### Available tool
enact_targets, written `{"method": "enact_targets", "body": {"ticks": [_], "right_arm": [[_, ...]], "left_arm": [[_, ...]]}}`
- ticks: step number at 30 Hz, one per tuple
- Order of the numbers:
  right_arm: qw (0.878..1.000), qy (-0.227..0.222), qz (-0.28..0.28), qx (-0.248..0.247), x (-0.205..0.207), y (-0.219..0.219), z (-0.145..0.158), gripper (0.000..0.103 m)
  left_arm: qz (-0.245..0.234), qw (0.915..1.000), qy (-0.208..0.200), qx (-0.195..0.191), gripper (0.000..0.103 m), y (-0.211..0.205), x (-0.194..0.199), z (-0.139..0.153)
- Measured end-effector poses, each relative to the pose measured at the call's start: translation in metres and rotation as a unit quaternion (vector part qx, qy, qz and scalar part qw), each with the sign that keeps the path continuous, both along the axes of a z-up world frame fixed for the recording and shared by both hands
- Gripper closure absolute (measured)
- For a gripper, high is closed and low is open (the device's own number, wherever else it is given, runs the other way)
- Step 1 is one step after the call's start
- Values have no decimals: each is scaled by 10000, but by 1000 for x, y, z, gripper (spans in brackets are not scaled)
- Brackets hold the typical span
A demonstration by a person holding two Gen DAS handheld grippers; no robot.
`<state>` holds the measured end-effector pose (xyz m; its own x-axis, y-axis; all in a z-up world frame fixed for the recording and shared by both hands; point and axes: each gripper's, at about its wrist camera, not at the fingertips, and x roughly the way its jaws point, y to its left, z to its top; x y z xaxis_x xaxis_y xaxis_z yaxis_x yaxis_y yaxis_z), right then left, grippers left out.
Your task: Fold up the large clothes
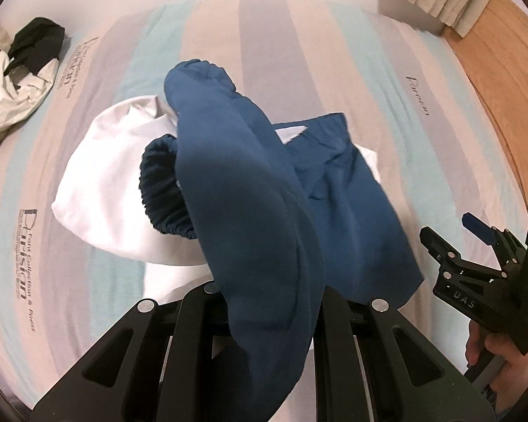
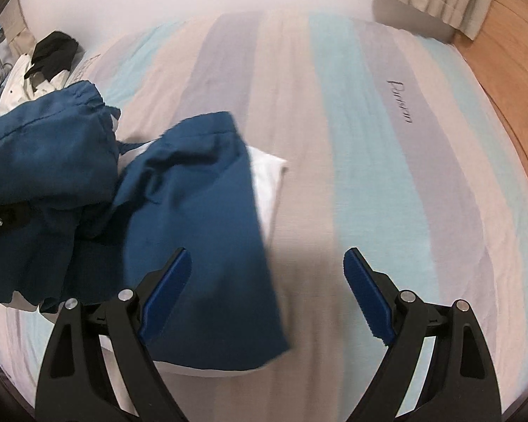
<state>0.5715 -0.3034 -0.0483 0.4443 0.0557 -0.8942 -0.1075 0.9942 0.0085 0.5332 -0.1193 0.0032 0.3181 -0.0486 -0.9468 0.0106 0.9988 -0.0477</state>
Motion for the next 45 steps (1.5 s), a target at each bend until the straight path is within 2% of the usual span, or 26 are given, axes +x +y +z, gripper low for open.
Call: {"method": "enact_targets", "body": {"ticks": [7, 10, 16, 25, 33, 45], "right_arm": [[9999, 36, -114, 48, 3, -38, -5, 19], [9999, 43, -146, 79, 8, -51, -4, 19], [9997, 27, -221, 76, 11, -75, 0, 19], [9986, 150, -513, -6, 4, -128, -13, 19], [9971, 273, -706, -73, -6, -158, -27, 19], [9966, 363, -732, -38, -9, -167, -37, 19]], "left_arm": [[26, 10000, 46, -80, 91, -52, 14, -6], [28, 10000, 66, -1, 91, -80, 22, -11], [-89, 9994, 74, 334, 91, -124, 26, -31], [-322, 9946, 92, 983, 91, -193, 20, -87], [-590, 9865, 52, 1525, 91, -227, 16, -133], [-649, 9821, 160, 1762, 89, -234, 25, -167]]}}
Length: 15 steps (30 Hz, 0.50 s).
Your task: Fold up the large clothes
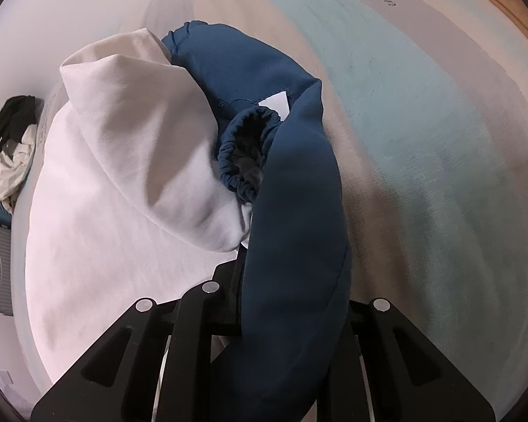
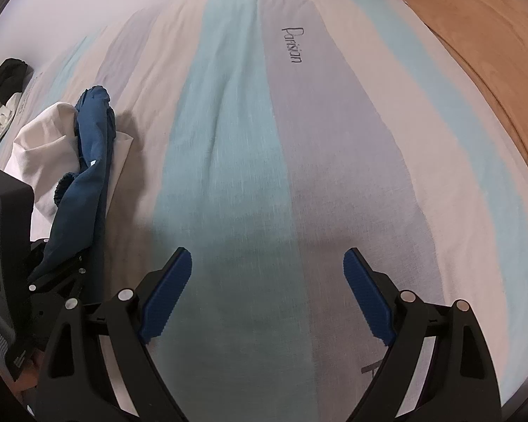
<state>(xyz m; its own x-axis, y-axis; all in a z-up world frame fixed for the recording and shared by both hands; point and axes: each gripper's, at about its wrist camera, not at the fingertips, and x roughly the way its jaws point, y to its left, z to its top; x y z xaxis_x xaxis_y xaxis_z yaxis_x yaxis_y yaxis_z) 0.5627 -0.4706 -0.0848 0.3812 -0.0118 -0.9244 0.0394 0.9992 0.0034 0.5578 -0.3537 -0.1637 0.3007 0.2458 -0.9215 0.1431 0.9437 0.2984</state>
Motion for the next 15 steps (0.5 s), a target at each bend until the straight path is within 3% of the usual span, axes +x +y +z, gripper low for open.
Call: {"method": "enact_targets", "body": {"ticks": [9, 15], "right_arm": [[10000, -31, 36, -49, -11, -1, 9, 19], [9997, -49, 181, -176, -24, 8, 21, 19]], "left_arm": [[97, 9996, -79, -236, 86, 3, 4, 23], [161, 9982, -124, -561, 72, 11, -2, 44]]}}
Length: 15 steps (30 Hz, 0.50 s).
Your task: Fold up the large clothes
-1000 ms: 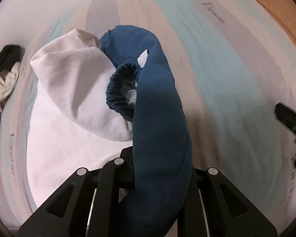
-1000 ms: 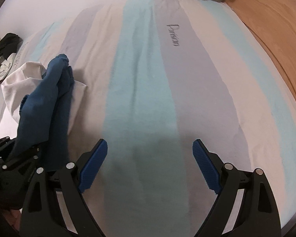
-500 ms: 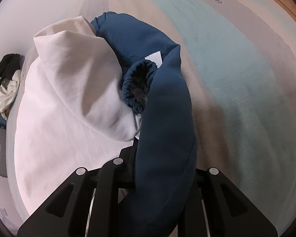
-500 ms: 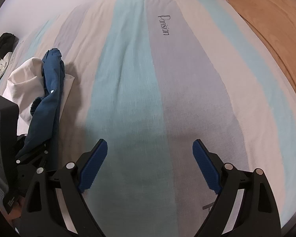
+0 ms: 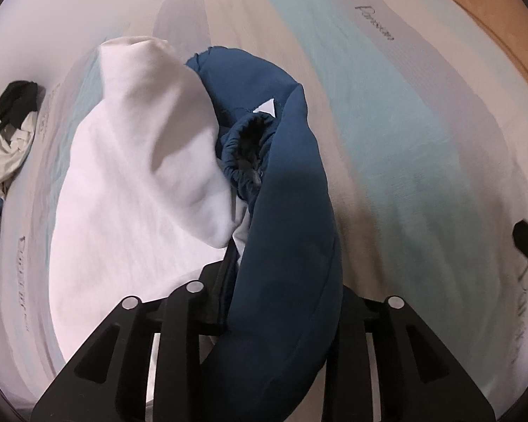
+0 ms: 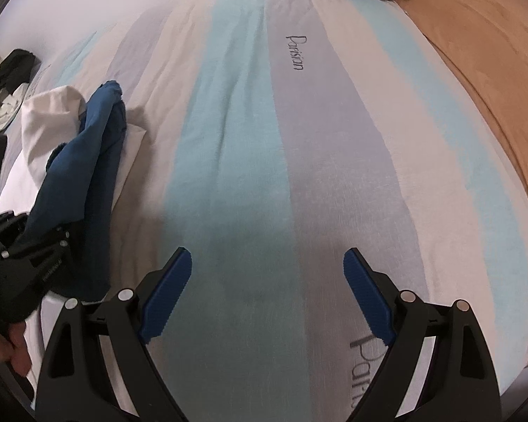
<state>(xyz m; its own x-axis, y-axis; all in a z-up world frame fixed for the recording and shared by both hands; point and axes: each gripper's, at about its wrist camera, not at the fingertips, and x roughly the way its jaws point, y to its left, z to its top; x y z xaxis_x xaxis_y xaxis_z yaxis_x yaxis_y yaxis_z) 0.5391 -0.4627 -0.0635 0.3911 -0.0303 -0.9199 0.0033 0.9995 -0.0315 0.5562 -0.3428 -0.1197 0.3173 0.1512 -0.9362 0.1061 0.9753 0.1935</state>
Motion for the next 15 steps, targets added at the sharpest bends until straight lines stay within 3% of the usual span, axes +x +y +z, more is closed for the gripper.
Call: {"method": "enact_targets", "body": {"ticks": [4, 10, 15], "right_arm": [[9999, 10, 67, -102, -6, 6, 7, 19], [9997, -16, 66, -220, -11, 13, 24, 19], [9993, -82, 329, -145, -11, 44, 42, 19]], "left_arm": [[-153, 9992, -42, -360, 41, -1, -4, 22], [-408, 9943, -69, -978, 17, 4, -18, 58], [-476, 9891, 88, -1390, 7, 50, -26, 79]]}}
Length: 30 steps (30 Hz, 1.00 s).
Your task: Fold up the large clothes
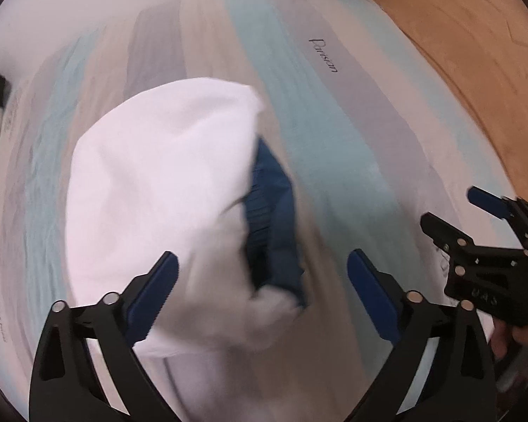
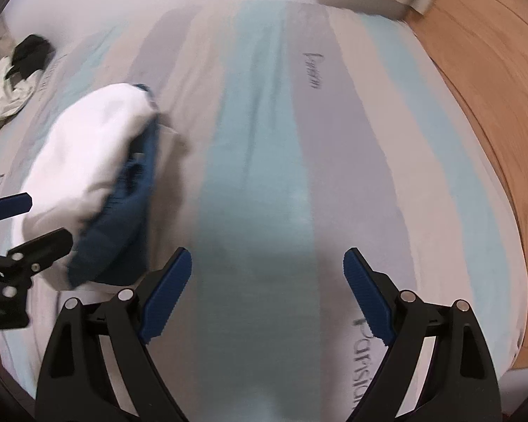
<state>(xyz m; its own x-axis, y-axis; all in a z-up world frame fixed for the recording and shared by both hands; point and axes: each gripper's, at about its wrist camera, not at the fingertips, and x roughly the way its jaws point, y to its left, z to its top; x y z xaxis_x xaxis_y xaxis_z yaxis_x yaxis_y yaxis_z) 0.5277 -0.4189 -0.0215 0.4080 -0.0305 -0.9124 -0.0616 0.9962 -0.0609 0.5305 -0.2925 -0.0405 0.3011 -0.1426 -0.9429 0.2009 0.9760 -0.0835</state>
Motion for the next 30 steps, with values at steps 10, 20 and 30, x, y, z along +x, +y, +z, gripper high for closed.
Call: {"method": "enact_targets", "body": {"ticks": [10, 20, 30], "right_arm": [[9947, 399, 646, 695, 38, 101, -22, 16], [9798, 1347, 1065, 1023, 105, 146, -87, 16], [9682, 1890, 986, 1308, 128, 140, -149, 8]], "left_arm": [[11, 9993, 239, -277, 6, 145, 31, -13], [-153, 9951, 754, -625, 5, 198, 61, -71], [-339, 9855, 1026, -1305, 5, 194, 77, -111]]}}
